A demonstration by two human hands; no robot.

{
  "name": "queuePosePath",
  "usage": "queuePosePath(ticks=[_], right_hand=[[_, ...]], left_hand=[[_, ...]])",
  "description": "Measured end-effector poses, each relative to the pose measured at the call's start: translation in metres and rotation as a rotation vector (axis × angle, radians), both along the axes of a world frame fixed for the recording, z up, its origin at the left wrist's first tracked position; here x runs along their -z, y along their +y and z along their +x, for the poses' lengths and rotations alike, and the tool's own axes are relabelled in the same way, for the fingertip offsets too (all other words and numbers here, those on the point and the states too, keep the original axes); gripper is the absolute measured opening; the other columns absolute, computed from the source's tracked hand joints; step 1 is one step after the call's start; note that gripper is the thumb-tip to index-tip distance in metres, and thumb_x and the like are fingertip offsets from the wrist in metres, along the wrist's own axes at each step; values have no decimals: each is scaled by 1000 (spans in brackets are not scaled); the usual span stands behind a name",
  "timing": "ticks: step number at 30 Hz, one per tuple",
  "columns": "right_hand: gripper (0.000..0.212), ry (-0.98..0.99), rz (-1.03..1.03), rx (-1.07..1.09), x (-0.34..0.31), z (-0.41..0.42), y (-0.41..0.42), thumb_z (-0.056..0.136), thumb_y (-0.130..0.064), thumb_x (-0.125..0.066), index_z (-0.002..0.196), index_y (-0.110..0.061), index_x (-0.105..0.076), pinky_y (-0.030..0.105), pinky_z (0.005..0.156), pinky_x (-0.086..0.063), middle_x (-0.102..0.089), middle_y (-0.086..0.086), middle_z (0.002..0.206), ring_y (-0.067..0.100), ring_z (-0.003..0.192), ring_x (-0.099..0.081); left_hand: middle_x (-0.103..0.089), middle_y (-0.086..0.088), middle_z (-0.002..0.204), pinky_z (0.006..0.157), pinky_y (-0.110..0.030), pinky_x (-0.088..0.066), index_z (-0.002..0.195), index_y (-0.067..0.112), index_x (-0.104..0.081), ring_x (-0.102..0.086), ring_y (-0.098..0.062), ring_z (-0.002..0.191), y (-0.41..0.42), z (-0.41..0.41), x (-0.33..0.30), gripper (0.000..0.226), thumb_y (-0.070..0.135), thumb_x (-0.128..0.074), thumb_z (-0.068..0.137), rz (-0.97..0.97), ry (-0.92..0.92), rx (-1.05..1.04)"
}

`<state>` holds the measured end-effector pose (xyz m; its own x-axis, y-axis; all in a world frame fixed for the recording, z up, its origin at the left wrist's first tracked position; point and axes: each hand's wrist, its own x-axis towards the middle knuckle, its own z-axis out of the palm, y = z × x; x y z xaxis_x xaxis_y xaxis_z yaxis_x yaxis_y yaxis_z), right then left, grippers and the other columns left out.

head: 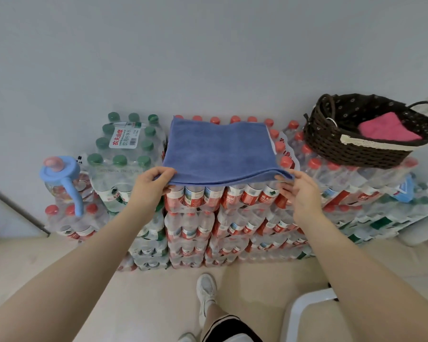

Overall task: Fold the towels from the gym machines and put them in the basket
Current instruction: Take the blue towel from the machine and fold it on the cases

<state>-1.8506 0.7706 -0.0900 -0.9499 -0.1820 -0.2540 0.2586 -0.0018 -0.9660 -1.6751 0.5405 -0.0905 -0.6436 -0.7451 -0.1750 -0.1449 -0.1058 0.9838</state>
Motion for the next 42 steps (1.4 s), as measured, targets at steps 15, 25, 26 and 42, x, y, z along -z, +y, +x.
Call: queuePosePath(ticks=[15, 25, 26, 42], right_hand=[[31, 320, 303, -47, -13, -102, -63, 88, -19, -58, 94, 12, -60, 32, 70, -34, -48, 28, 77, 17, 76, -43], [15, 245, 572, -142, 4, -187, -126, 84, -17, -54, 83, -4, -61, 28, 68, -33, -52, 9, 79, 19, 77, -46], [15, 254, 635, -167, 8, -191, -126, 87, -17, -53, 89, -6, -63, 26, 70, -34, -55, 6, 85, 18, 82, -49], [18, 525, 871, -318, 13, -213, -131, 96, -19, -35, 99, -8, -49, 44, 78, -47, -62, 19, 94, 36, 88, -57]], left_hand=[[-56, -9, 88, 70, -28, -37, 85, 4, -67, -51, -19, 79, -69, -74, -32, 14, 18, -62, 85, -448, -178, 25], [-55, -1, 79, 67, -26, -38, 75, 16, -57, -50, -19, 77, -126, -166, -20, 19, 24, -51, 92, -110, -300, -21], [-56, -3, 81, 68, -26, -37, 77, 15, -58, -50, -19, 77, -127, -170, -14, 20, 24, -49, 93, -140, -371, 11], [-56, -20, 99, 74, -30, -31, 93, 3, -48, -50, -33, 92, -142, -194, -1, 22, 19, -35, 98, -551, -605, 53]])
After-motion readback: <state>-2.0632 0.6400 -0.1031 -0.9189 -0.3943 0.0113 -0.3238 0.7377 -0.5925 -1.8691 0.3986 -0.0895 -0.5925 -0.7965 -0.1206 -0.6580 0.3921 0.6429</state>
